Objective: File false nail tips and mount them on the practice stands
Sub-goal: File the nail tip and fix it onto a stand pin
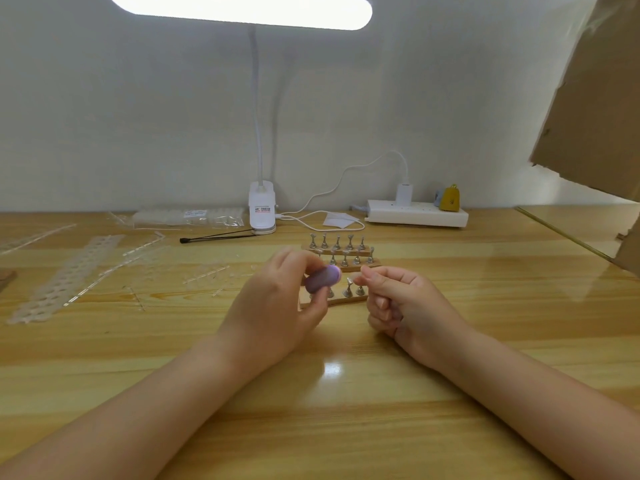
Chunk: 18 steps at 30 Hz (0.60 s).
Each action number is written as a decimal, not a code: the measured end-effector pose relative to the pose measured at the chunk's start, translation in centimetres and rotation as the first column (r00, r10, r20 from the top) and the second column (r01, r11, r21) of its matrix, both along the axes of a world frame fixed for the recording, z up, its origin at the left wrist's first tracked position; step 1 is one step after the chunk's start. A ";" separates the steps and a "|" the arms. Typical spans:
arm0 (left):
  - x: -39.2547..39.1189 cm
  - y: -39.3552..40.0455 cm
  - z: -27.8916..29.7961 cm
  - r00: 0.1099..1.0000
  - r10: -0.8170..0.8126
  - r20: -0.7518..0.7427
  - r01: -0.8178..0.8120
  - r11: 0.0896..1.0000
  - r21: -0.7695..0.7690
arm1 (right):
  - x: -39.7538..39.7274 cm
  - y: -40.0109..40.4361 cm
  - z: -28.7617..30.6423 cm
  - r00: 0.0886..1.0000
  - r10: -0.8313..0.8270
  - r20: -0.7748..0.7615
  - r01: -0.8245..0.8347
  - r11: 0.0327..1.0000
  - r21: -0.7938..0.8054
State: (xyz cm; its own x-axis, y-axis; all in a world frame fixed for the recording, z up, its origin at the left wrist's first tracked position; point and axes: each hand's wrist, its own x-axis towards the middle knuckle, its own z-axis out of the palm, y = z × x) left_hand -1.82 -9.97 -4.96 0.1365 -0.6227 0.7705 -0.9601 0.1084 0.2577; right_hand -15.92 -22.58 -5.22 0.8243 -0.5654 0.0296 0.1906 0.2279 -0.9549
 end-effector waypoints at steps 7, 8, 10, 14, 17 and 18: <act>-1.3 -0.1 0.5 0.864 -0.101 0.493 0.178 0.977 -0.113 | -0.1 0.5 -0.1 0.978 0.210 0.002 -0.210 0.978 0.015; -0.9 0.0 0.7 0.866 -0.084 0.493 0.156 0.982 -0.107 | -0.1 0.5 0.0 0.975 0.222 0.006 -0.222 0.975 0.027; 0.2 0.4 1.0 0.884 -0.046 0.466 0.105 0.989 -0.102 | -0.1 0.3 0.1 0.975 0.223 0.015 -0.224 0.973 0.058; -0.6 0.4 1.2 0.883 -0.047 0.466 0.128 0.981 -0.144 | -0.1 0.2 0.0 0.977 0.214 0.018 -0.214 0.975 0.052; -2.0 -0.1 0.9 0.838 -0.101 0.537 0.180 0.979 -0.098 | -0.1 0.3 0.0 0.971 0.239 -0.004 -0.239 0.971 -0.002; -1.7 -0.1 1.0 0.841 -0.091 0.534 0.158 0.984 -0.082 | -0.1 0.3 0.1 0.971 0.240 -0.006 -0.240 0.971 0.009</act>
State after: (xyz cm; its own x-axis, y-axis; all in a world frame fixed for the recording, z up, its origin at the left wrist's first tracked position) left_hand -3.47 -10.05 -3.99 -0.3831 -0.5071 0.7720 -0.9233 0.2336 -0.3048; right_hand -15.99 -22.27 -5.15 0.9362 -0.3509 0.0195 0.1225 0.2738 -0.9540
